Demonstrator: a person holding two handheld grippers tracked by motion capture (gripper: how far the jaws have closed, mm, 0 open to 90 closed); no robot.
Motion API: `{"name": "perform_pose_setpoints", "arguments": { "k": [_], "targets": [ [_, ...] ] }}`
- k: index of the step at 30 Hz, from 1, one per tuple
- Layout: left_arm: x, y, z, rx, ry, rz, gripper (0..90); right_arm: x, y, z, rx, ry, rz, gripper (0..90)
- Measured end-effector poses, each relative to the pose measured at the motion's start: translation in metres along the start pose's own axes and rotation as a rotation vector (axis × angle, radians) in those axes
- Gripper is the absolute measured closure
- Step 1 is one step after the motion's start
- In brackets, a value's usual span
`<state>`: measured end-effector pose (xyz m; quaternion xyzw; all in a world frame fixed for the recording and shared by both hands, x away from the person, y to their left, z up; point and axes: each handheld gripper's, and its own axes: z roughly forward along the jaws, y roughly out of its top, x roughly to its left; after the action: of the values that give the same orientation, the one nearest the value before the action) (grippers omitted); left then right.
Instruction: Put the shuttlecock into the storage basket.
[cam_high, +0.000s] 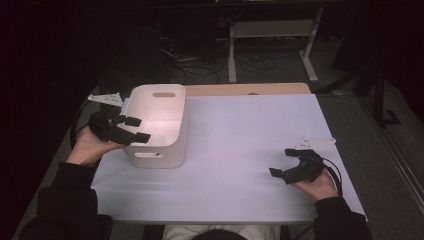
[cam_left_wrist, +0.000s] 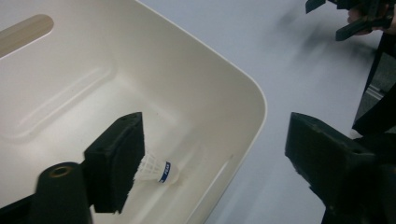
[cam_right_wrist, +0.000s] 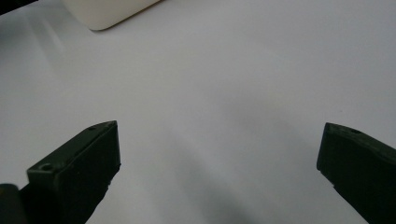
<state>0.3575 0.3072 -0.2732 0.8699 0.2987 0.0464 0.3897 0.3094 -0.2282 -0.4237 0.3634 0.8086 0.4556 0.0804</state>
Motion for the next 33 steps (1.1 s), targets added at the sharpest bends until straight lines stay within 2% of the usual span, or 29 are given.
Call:
{"name": "perform_pose_setpoints", "arguments": {
  "k": [9, 13, 21, 33],
  "targets": [
    [-0.005, -0.005, -0.01, -0.061, -0.003, 0.005, 0.3, 0.0, 0.0, 0.001, 0.004, 0.001, 0.0, 0.0],
    [-0.008, -0.01, -0.015, -0.101, -0.005, 0.015, 0.0, 0.0, 0.0, 0.001, 0.005, 0.0, -0.002, 0.0],
    [-0.015, -0.027, -0.015, -0.131, 0.012, 0.031, 0.0, 0.0, 0.0, 0.001, 0.009, -0.001, 0.002, 0.0],
    [-0.023, -0.053, -0.016, -0.234, 0.027, 0.042, 0.0, 0.0, 0.0, 0.002, 0.017, -0.001, -0.002, 0.0]
  ]
}}
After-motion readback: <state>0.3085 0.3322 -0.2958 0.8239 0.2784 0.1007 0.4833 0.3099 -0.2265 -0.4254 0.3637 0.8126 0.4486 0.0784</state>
